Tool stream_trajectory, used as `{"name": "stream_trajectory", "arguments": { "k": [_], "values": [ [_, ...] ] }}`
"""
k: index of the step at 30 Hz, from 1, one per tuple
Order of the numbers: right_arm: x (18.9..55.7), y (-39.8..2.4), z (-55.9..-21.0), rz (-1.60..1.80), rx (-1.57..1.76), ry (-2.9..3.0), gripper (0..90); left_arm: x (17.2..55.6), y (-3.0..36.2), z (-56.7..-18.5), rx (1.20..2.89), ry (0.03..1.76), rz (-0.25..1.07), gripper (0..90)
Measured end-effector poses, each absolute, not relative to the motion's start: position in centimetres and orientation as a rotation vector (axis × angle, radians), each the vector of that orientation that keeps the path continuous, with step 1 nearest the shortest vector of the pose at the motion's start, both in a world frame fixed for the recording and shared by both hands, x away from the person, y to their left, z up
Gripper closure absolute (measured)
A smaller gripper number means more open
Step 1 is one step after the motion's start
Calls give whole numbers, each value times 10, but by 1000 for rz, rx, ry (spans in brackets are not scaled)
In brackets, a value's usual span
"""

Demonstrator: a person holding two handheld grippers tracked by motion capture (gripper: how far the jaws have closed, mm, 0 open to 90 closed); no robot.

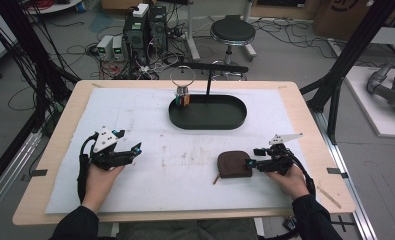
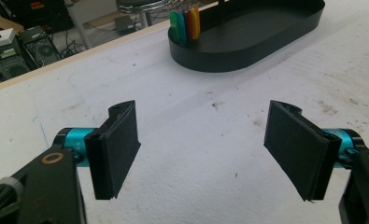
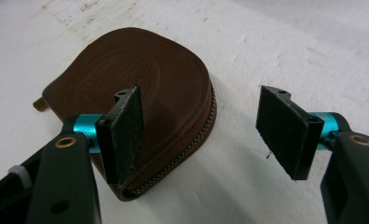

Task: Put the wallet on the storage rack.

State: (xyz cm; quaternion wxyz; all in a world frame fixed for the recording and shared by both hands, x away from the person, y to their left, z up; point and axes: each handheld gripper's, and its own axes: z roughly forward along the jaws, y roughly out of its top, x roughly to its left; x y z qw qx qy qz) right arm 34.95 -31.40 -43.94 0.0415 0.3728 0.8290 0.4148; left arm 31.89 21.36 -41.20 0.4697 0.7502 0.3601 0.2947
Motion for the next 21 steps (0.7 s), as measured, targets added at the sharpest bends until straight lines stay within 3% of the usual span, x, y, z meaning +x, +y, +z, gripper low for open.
{"name": "stream_trajectory", "arguments": {
  "k": [4,5,6,7,11,14,21],
  "values": [
    [354,-318,-444,1351,1205,2580,433,319,212,-413,1847,880,716,260],
    [355,-320,-445,1392,1207,2608,531,319,211,-413,1851,881,716,260],
    [355,-320,-445,1392,1207,2608,531,319,211,-413,1851,881,716,261],
    [354,-319,-443,1409,1164,2624,598,320,210,-413,1851,879,717,261],
    [353,-315,-442,1413,1131,2632,666,320,206,-413,1863,869,719,263],
    [350,-309,-436,1391,1044,2614,806,320,204,-413,1866,863,712,263],
    [343,-303,-427,1385,940,2563,890,319,195,-411,1854,841,687,263]
  ]
}}
